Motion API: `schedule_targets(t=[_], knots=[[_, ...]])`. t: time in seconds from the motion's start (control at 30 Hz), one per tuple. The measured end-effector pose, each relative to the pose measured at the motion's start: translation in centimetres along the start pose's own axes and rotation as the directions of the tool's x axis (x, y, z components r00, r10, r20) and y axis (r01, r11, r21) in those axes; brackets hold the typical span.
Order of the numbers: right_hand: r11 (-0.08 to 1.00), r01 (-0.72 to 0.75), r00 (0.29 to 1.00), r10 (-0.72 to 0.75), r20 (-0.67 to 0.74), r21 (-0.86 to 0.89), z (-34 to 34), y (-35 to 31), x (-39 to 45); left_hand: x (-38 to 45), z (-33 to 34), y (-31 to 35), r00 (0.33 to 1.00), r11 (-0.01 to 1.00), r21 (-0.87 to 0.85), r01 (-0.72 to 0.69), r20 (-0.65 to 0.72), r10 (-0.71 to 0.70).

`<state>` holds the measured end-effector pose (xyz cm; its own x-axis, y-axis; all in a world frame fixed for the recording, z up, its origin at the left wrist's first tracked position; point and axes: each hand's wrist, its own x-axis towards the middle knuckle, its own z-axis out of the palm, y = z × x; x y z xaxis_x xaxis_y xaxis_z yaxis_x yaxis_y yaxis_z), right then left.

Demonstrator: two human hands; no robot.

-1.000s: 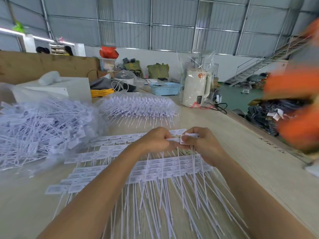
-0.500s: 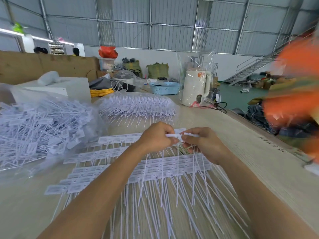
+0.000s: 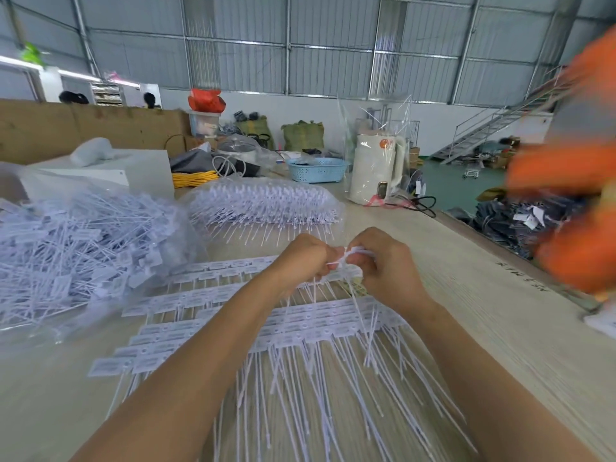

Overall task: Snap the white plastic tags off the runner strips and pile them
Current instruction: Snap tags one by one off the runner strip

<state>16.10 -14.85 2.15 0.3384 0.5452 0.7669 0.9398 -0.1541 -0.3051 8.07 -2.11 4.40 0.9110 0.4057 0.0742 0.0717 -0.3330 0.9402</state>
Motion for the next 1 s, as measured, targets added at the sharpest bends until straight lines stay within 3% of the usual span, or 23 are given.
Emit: schedule_targets(t=[0.1,0.13,0.17,0.2,0.23,0.27,0.3,0.37,0.43,0.47,0.53,0.6,0.7,0.83,1.0], knots=[[0.995,-0.094,0.995,0.094,-0.044,-0.016,0.4,1.5,0.0,0.1,0.1,0.0,1.000,0.998,0.063,-0.014,0.019,0.013],[0.974,-0.228,0.970,0.227,-0.085,0.000,0.1,2.4,0.0,0.1,-0.1,-0.1,0.999,0.996,0.085,-0.006,0.039,0.003],[0.913,-0.396,0.902,0.407,-0.143,0.098,-0.6,3.5,0.0,0.1,-0.2,-0.1,0.999,0.994,0.106,0.002,0.044,-0.006],[0.790,-0.529,0.788,0.593,-0.166,0.311,-1.6,4.6,0.0,0.2,-0.5,-0.1,0.999,0.992,0.128,0.001,0.034,-0.006],[0.612,-0.569,0.664,0.736,-0.133,0.550,-2.7,5.4,0.0,0.2,-0.8,-0.2,1.000,0.989,0.146,-0.010,0.022,0.007],[0.432,-0.527,0.576,0.815,-0.066,0.732,-4.0,5.8,0.0,0.2,-1.1,-0.2,0.999,0.987,0.156,-0.026,0.028,0.022],[0.290,-0.442,0.550,0.835,0.001,0.849,-5.1,6.1,0.1,0.2,-1.2,-0.2,0.998,0.986,0.159,-0.038,0.048,0.030],[0.048,-0.313,0.606,0.779,0.161,0.949,-6.7,5.7,0.6,0.3,-1.1,-0.3,0.995,0.980,0.197,-0.029,0.096,0.010],[-0.114,-0.359,0.684,0.644,0.344,0.926,-7.0,4.2,1.0,0.3,-0.9,-0.5,0.991,0.958,0.285,-0.026,0.130,-0.011],[-0.079,-0.446,0.697,0.593,0.402,0.891,-6.5,3.3,1.0,0.3,-0.9,-0.6,0.989,0.944,0.328,-0.046,0.150,-0.004],[0.207,-0.663,0.683,0.562,0.467,0.719,-4.6,1.6,1.0,-0.1,-1.0,-0.5,0.985,0.913,0.396,-0.093,0.173,0.025],[0.408,-0.724,0.677,0.577,0.457,0.557,-2.1,0.2,0.6,-0.2,-1.0,-0.5,0.981,0.887,0.442,-0.134,0.185,0.056],[0.471,-0.702,0.709,0.534,0.462,0.534,0.1,-0.6,0.0,-0.3,-0.7,-0.6,0.972,0.861,0.469,-0.198,0.208,0.111],[0.626,-0.608,0.794,0.490,0.361,0.489,0.6,-0.4,-0.3,-0.3,-0.8,-0.8,0.975,0.881,0.429,-0.197,0.179,0.131],[0.694,-0.563,0.826,0.471,0.309,0.448,0.8,-0.5,-0.3,-0.1,-0.9,-1.1,0.977,0.902,0.384,-0.198,0.145,0.153]])
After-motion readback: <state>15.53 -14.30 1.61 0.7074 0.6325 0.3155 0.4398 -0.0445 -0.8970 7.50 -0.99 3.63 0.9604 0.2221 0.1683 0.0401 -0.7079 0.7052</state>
